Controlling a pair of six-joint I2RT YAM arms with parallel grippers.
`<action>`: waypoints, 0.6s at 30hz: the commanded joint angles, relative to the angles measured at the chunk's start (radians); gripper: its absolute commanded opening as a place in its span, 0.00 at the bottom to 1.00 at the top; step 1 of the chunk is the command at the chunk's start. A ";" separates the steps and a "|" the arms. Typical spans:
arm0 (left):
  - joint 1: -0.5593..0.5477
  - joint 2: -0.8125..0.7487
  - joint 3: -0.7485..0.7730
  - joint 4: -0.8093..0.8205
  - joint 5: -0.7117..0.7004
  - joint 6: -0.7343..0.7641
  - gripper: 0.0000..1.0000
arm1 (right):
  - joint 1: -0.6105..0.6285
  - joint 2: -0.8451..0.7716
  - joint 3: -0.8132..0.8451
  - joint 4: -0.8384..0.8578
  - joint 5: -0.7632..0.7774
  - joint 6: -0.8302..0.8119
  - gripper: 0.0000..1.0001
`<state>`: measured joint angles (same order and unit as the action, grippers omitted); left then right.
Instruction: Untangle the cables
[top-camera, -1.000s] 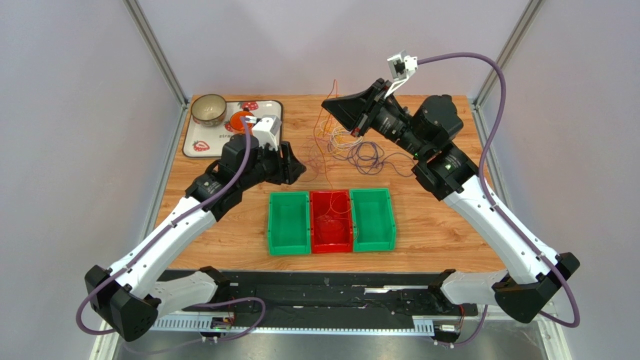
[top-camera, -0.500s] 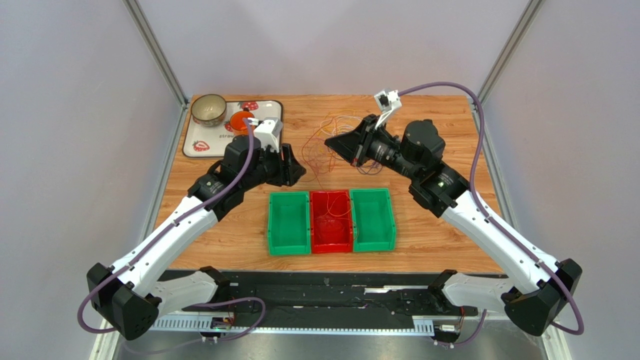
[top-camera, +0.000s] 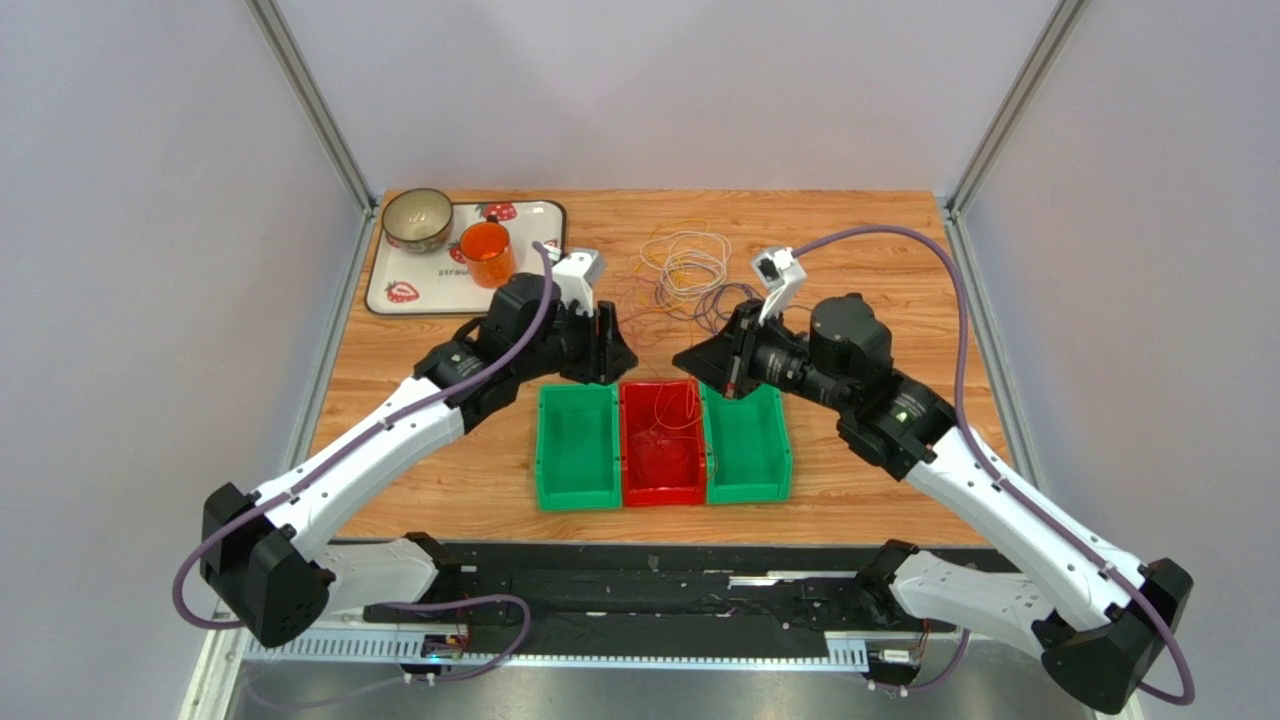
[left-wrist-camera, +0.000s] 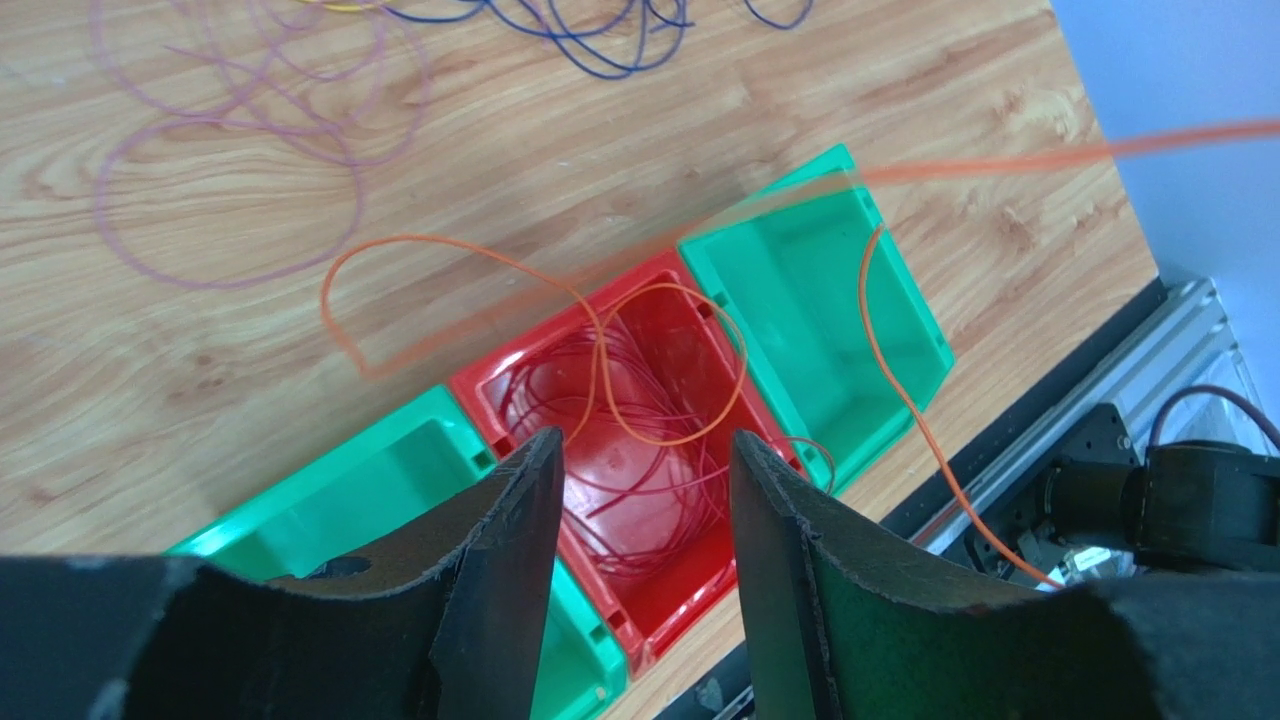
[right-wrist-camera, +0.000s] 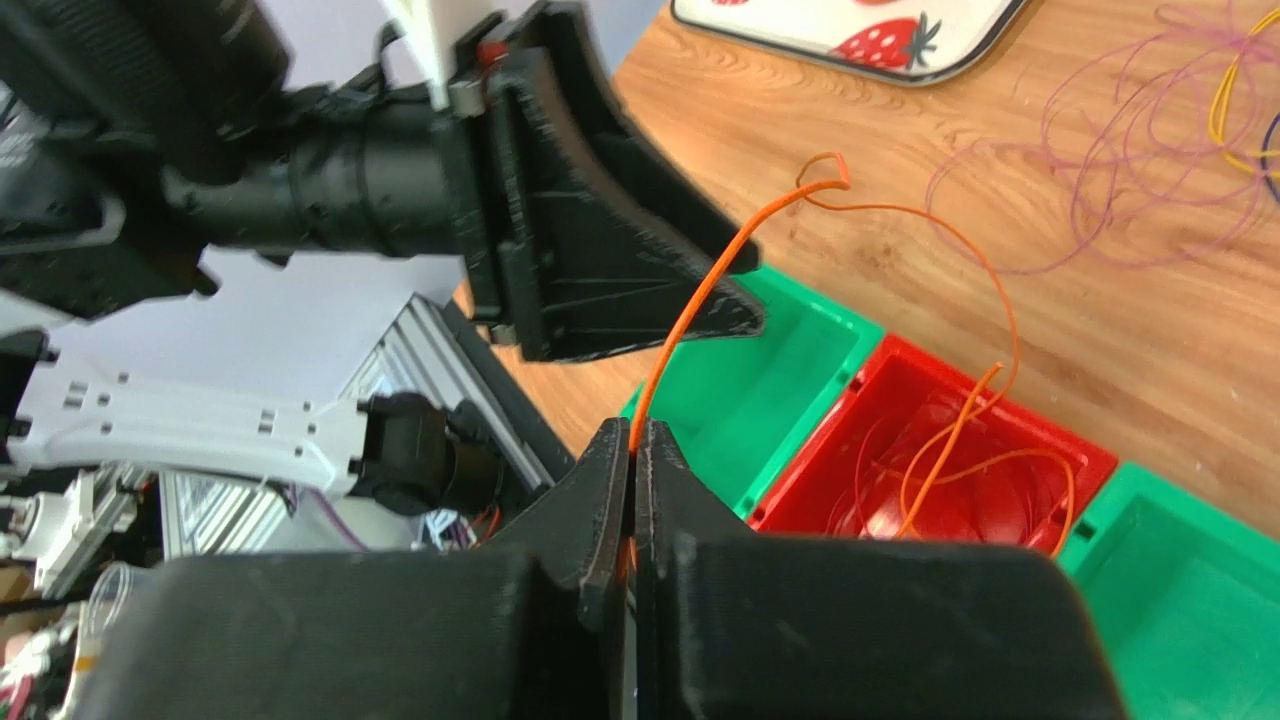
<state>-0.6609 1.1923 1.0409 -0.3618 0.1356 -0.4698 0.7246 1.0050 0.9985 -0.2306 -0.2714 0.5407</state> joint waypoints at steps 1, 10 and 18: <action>-0.060 0.068 0.050 0.061 0.032 0.010 0.53 | 0.015 -0.110 0.015 -0.074 0.012 -0.033 0.00; -0.147 0.259 0.080 0.161 0.012 -0.021 0.51 | 0.015 -0.170 0.028 -0.122 0.031 -0.038 0.00; -0.172 0.429 0.116 0.185 0.059 -0.039 0.49 | 0.016 -0.224 0.026 -0.144 0.075 -0.041 0.00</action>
<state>-0.8158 1.5612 1.0996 -0.2291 0.1547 -0.4923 0.7364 0.8192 0.9970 -0.3702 -0.2317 0.5186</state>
